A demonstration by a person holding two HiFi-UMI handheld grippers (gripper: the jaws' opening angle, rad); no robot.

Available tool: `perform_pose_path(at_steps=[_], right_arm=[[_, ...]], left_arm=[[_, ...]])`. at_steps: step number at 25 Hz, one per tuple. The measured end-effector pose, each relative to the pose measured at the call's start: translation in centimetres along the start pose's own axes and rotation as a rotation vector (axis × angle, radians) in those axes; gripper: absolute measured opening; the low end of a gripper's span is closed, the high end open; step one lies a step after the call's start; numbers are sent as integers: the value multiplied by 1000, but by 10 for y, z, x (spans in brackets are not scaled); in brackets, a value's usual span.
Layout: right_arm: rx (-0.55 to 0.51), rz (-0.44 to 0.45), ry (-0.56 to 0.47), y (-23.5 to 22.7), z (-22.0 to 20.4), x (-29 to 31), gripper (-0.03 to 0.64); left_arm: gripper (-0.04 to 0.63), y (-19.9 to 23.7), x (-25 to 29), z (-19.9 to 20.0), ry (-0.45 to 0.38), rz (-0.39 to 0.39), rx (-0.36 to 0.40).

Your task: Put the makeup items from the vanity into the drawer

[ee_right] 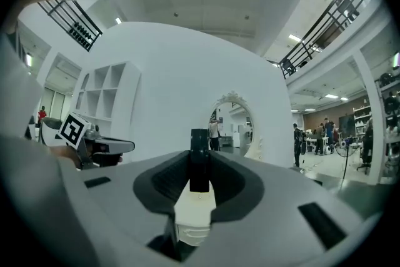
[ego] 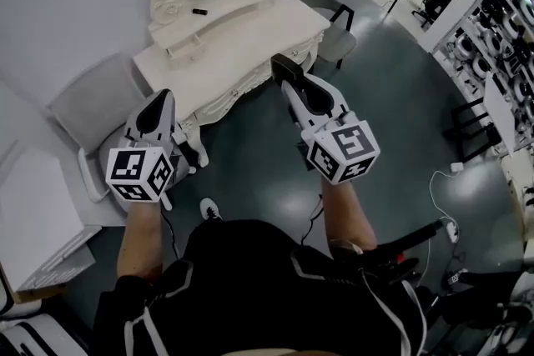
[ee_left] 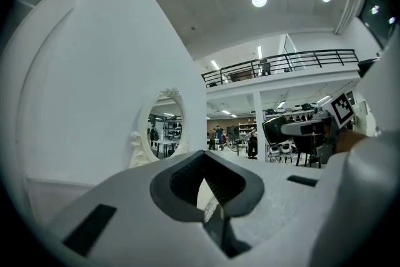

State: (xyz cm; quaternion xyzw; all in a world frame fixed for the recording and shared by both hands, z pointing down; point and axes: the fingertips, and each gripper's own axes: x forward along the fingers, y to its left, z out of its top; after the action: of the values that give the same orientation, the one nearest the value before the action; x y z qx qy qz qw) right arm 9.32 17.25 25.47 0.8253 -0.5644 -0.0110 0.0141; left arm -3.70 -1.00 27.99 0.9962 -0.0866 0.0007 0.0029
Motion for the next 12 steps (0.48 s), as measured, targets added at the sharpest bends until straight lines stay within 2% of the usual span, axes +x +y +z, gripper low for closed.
perform_pose_path(at_steps=[12], right_arm=[[2, -16, 52, 19, -4, 120, 97]], left_arm=[[3, 112, 36, -5, -2, -6, -21]])
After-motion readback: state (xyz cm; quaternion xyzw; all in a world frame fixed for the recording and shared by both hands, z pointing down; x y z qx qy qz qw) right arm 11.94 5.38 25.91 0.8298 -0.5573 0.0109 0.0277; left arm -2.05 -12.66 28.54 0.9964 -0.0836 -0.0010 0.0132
